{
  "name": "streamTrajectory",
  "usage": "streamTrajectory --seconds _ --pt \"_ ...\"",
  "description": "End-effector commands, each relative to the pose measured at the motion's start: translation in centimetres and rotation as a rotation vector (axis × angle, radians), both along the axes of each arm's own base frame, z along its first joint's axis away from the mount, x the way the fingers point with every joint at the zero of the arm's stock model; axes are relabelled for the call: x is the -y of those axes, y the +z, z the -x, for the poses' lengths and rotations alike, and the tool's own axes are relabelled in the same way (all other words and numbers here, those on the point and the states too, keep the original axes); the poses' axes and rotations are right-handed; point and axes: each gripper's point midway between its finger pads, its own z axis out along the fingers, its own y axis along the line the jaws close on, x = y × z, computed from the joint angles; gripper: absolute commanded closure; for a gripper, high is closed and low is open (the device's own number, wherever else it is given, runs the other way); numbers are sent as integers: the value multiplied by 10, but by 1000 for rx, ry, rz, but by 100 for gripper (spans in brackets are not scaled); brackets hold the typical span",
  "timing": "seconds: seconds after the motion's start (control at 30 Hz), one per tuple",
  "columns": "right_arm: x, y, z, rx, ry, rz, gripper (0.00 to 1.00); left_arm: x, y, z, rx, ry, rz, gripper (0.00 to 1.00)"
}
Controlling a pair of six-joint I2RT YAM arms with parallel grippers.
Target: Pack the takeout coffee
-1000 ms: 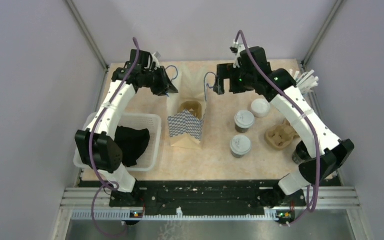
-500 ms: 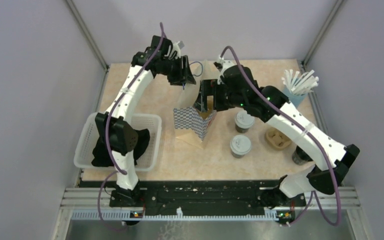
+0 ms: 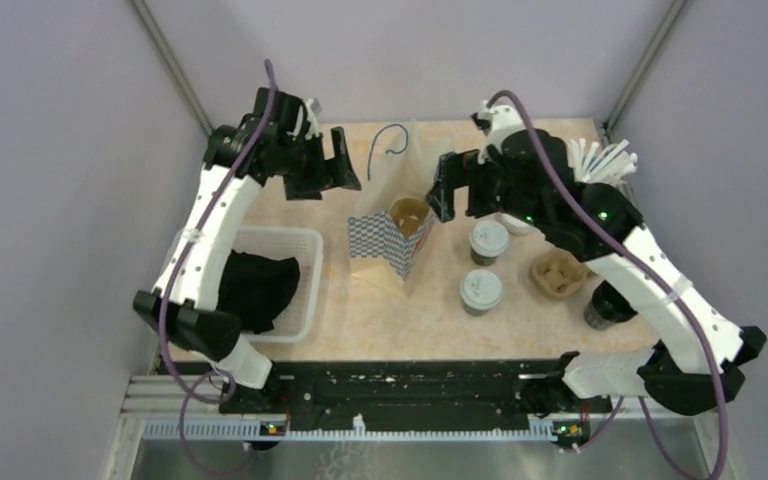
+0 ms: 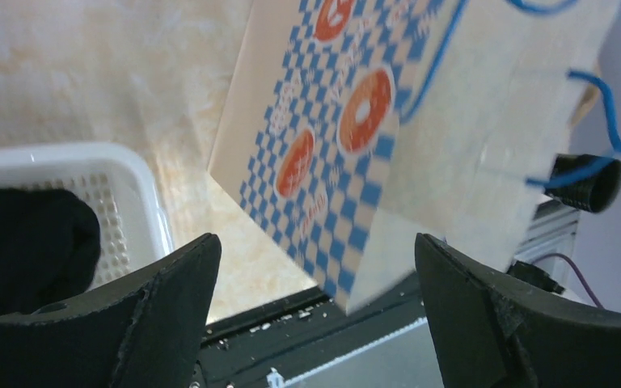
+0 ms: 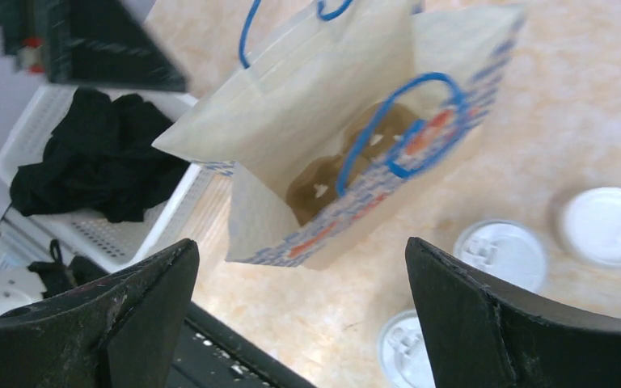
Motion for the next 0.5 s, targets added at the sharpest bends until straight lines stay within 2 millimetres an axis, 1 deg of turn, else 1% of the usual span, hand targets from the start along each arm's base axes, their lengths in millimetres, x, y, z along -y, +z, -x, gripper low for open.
streamTrajectory --seconds 0.0,0.07,0.1,0.13,0.2,0.27,0.37,0.4,0.47 --pt "61 44 5 154 -126 10 1 -6 21 57 -23 19 94 5" --pt "80 35 11 141 -173 34 1 9 26 75 -40 -27 217 5" --pt "89 28 15 128 -196 50 1 16 22 84 -62 -43 270 5" --pt "96 22 20 119 -212 59 1 20 24 92 -63 -49 319 5" --pt "108 10 29 95 -237 62 1 24 23 101 -59 -44 381 3" --pt "116 -2 38 58 -260 51 1 26 17 108 -81 -37 410 2" --pt "117 -28 49 -19 -270 33 1 34 9 111 -108 -47 432 4" --pt "116 -35 51 -33 -268 26 1 37 7 108 -109 -51 441 5" --pt "113 -47 52 -54 -266 8 1 42 5 97 -82 -55 449 7"
